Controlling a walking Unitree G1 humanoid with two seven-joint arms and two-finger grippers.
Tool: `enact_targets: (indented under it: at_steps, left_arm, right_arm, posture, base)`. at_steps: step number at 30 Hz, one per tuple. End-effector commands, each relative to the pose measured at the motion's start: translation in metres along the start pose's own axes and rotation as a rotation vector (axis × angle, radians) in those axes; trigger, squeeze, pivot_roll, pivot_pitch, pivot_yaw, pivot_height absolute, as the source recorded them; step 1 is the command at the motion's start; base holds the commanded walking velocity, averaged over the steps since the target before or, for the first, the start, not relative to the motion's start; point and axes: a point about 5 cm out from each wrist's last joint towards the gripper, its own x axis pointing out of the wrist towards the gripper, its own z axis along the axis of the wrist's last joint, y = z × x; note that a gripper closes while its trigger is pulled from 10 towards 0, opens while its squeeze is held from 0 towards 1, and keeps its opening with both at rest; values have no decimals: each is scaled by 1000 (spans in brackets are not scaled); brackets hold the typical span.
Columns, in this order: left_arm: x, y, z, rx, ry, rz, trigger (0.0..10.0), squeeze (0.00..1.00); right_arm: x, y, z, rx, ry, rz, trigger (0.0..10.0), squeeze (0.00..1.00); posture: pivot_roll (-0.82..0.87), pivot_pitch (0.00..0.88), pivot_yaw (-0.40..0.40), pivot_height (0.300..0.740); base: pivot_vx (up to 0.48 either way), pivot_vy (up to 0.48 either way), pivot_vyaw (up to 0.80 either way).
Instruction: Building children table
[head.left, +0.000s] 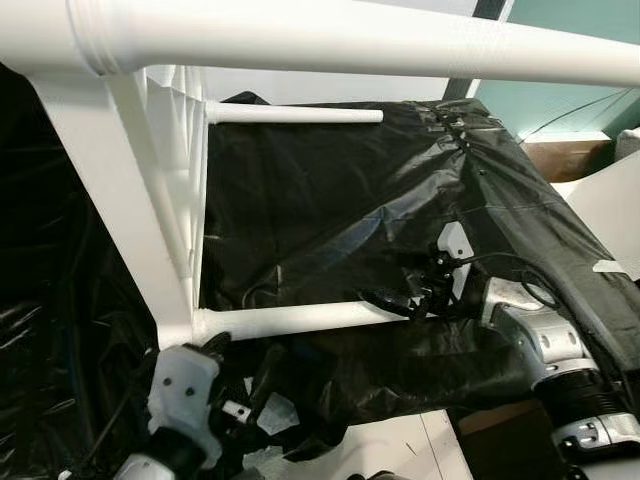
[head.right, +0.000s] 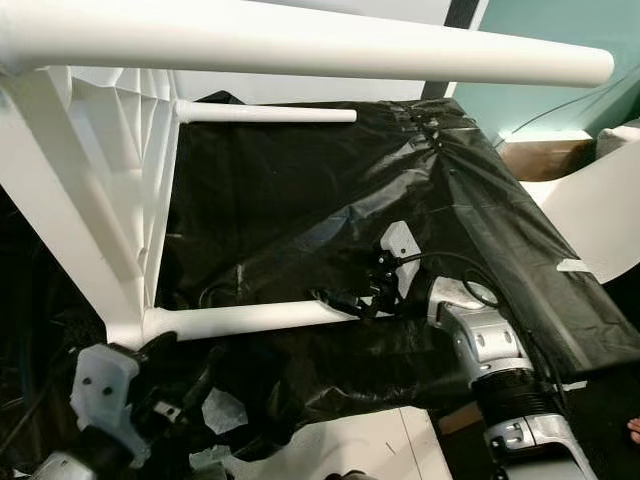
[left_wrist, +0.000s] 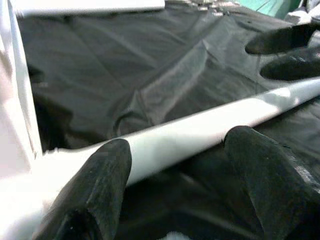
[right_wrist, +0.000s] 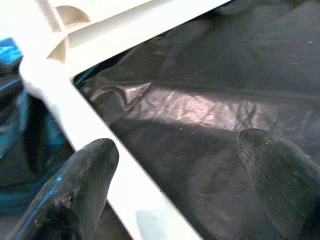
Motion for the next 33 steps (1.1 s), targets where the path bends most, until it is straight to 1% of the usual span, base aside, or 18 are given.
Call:
enact_targets:
  at_steps: [1, 4, 5, 7, 8, 9, 12, 15, 16, 17, 23, 24, 26, 27, 29, 30, 31, 33]
  left_arm:
    - [0, -13, -4, -2, 9, -224, 10000, 0]
    - [9, -17, -2, 8, -7, -245, 10000, 0]
    - [9, -17, -2, 8, -7, -245, 10000, 0]
    - [15, -18, 0, 16, -26, -249, 10000, 0]
    - [15, -18, 0, 16, -26, -249, 10000, 0]
    - [17, -17, 1, 25, -32, -258, 10000, 0]
    - [18, -17, 1, 32, -34, -260, 10000, 0]
    - [19, -16, 1, 28, -36, -263, 10000, 0]
    - [19, -16, 2, 29, -36, -263, 10000, 0]
    - [19, -16, 2, 29, -36, -263, 10000, 0]
    - [22, -15, 3, 39, -39, -264, 10000, 0]
    - [22, -15, 3, 39, -39, -264, 10000, 0]
    - [25, -14, 4, 46, -48, -266, 10000, 0]
    - [25, -14, 4, 46, -48, -266, 10000, 0]
    - [27, -12, 6, 52, -55, -267, 10000, 0]
    - [27, -12, 6, 52, -55, -267, 10000, 0]
    - [28, -11, 6, 53, -58, -267, 10000, 0]
    - [28, -11, 6, 53, -58, -267, 10000, 0]
  right_arm:
    - [-4, 3, -5, 20, 18, 25, 10000, 0]
    - [-8, 5, -9, 24, 61, 61, 10000, 0]
    - [-8, 5, -9, 24, 61, 61, 10000, 0]
    - [-13, 5, -12, 18, 109, 98, 10000, 0]
    - [-13, 5, -12, 18, 109, 98, 10000, 0]
    - [-17, 5, -13, 10, 142, 124, 10000, 0]
    - [-19, 5, -14, 13, 155, 134, 10000, 0]
    - [-26, 1, -22, -14, 239, 135, 10000, 0]
    - [-28, -1, -25, -21, 268, 126, 10000, 0]
    - [-28, -1, -25, -21, 268, 126, 10000, 0]
    - [-30, -17, -34, -35, 379, 50, 10000, 0]
    - [-30, -17, -34, -35, 379, 50, 10000, 0]
    - [-30, -26, -34, -62, 403, 16, 10000, 0]
    - [-30, -26, -34, -62, 403, 16, 10000, 0]
    - [-30, -34, -32, -70, 408, -22, 10000, 0]
    - [-30, -34, -32, -70, 408, -22, 10000, 0]
    - [-30, -37, -31, -75, 408, -46, 10000, 0]
    - [-30, -37, -31, -75, 408, -46, 10000, 0]
  posture:
    - [229, 91, -81, 740]
    - [220, 87, -77, 740]
    - [220, 87, -77, 740]
    - [215, 86, -75, 740]
    - [215, 86, -75, 740]
    - [211, 87, -74, 740]
    - [211, 87, -74, 740]
    - [211, 87, -74, 740]
    - [211, 87, -74, 740]
    - [211, 87, -74, 740]
    - [202, 80, -70, 740]
    - [202, 80, -70, 740]
    - [201, 71, -70, 740]
    - [201, 71, -70, 740]
    - [201, 71, -70, 740]
    - [201, 71, -70, 740]
    - [198, 62, -70, 740]
    - [198, 62, -70, 740]
  base:
    - [0, 0, 0]
    - [0, 0, 0]
    - [0, 0, 0]
    - [0, 0, 0]
    - [0, 0, 0]
    - [0, 0, 0]
    - [0, 0, 0]
    - [0, 0, 0]
    - [0, 0, 0]
    - [0, 0, 0]
    - [0, 0, 0]
    - [0, 0, 0]
    - [0, 0, 0]
    - [0, 0, 0]
    - [0, 0, 0]
    - [0, 0, 0]
    - [0, 0, 0]
    - [0, 0, 0]
